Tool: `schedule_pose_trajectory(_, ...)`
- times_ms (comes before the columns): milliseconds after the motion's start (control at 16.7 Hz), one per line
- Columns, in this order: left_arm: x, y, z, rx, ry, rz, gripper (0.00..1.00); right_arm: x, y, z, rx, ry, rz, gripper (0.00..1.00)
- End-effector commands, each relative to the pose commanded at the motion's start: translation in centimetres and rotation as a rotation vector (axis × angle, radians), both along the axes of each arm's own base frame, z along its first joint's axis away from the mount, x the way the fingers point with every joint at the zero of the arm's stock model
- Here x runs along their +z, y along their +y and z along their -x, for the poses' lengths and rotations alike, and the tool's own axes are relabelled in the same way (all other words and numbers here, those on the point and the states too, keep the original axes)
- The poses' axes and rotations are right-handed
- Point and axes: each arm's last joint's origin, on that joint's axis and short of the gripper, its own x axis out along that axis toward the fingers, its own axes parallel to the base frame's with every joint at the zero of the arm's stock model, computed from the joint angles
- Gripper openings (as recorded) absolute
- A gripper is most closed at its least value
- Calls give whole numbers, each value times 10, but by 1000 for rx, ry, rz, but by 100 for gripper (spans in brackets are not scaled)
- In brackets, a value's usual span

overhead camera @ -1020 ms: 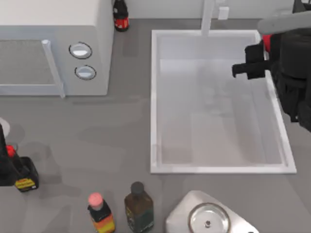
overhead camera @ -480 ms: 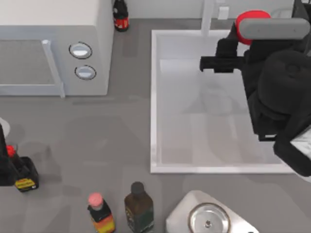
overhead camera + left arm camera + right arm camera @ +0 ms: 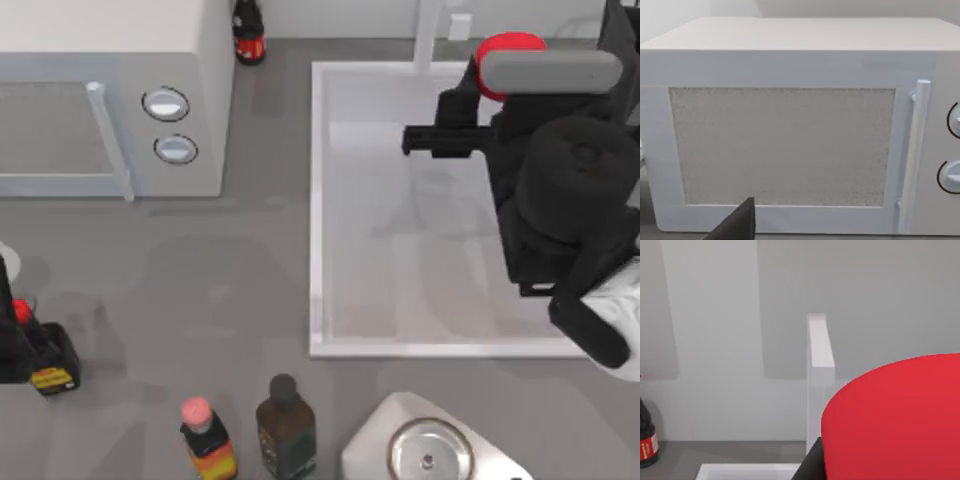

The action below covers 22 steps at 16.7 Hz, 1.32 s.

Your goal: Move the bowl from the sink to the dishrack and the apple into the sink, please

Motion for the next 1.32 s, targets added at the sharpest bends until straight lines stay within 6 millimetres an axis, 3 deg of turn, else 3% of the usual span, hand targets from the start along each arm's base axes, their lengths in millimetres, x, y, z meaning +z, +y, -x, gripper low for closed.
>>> schedule_pose_trajectory(300,0,0,0,0,0,0,100,-62,8,-6,3,-2,0,0)
schedule_pose_trajectory(480,0,0,0,0,0,0,100,-100,4,-2,0,-6,-1,0)
schedule_pose_trajectory(660,0,0,0,0,0,0,100,-127,-2,3,-4,-5,-1,0)
schedule_pose_trajectory(1020,0,0,0,0,0,0,100,-135,-5,5,-6,-2,0,0)
schedule_pose_trajectory(1320,0,0,0,0,0,0,100,-135,-5,5,-6,-2,0,38)
